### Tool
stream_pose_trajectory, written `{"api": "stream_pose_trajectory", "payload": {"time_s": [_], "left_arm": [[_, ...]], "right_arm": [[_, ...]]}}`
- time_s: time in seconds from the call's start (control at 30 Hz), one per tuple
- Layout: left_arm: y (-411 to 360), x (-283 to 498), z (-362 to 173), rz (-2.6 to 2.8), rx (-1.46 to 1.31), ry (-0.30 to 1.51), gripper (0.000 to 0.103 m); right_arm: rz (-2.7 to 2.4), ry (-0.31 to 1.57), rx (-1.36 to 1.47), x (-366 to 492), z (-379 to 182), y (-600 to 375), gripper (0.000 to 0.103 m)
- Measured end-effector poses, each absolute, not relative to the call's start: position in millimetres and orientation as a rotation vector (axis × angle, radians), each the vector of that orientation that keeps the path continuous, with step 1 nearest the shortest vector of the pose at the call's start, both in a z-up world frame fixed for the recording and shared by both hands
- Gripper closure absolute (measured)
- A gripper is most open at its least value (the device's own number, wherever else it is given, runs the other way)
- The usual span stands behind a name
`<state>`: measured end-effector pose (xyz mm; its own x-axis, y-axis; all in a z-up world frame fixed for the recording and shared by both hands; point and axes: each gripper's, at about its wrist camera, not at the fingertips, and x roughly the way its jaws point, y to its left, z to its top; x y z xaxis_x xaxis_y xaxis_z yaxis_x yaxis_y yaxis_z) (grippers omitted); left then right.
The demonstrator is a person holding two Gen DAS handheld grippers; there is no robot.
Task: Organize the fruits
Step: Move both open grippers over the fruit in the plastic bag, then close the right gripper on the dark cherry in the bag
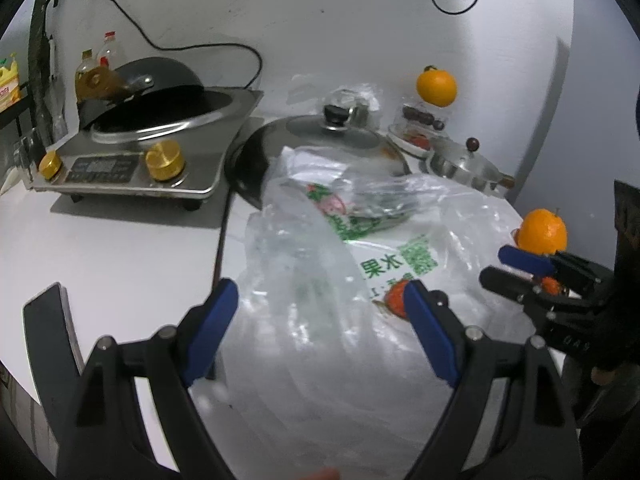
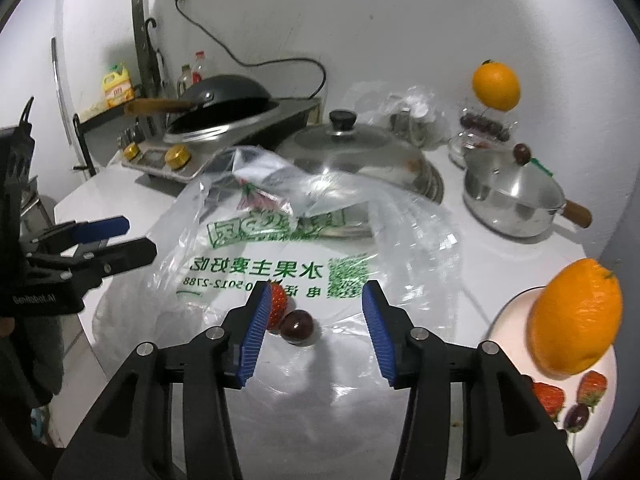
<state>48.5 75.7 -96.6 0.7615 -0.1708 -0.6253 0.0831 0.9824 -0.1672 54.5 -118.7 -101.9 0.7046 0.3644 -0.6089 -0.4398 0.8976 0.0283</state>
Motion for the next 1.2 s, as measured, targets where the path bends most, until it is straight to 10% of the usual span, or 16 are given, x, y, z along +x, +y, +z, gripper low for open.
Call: {"api": "stream_pose_trajectory", "payload": {"time_s": [1.2], "left_arm": [[65.0, 53.5, -93.7, -0.153, -0.118, 0.693, 0.017]], "right_arm": [[0.526, 0.764, -0.164, 74.0, -143.3, -100.1, 0.074]]}}
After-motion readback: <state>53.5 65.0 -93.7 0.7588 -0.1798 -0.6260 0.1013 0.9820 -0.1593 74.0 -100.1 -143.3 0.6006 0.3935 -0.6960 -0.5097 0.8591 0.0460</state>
